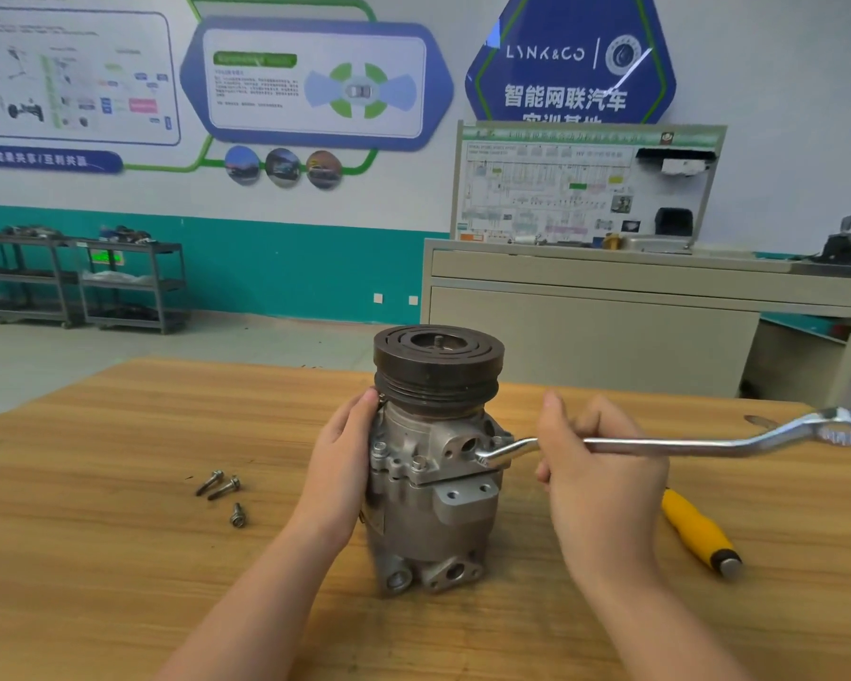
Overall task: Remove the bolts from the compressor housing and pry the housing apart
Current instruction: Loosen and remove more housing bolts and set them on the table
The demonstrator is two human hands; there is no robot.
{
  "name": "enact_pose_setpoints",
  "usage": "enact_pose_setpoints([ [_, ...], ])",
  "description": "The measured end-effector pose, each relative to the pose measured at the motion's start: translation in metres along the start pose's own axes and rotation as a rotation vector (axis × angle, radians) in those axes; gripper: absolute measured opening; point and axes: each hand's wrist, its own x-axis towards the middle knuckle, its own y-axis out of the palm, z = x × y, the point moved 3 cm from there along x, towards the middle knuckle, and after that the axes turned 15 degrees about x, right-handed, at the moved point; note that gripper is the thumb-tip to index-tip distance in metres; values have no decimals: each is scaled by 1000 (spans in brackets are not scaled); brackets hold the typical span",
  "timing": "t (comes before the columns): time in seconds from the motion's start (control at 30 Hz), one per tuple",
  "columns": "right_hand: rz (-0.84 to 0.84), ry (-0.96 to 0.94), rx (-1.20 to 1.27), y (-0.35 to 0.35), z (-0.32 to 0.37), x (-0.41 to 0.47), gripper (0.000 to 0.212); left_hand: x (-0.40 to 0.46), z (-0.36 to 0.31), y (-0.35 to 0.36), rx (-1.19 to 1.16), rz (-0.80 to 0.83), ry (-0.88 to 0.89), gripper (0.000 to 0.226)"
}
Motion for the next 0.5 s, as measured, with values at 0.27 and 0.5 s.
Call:
enact_pose_setpoints([
  [0.27, 16, -378, -142, 2, 19, -7, 38, 2, 1, -1, 7, -2, -4, 36],
  [0.5, -23, -302, -210, -6, 11, 4, 42, 2, 0, -1, 0, -6, -7, 34],
])
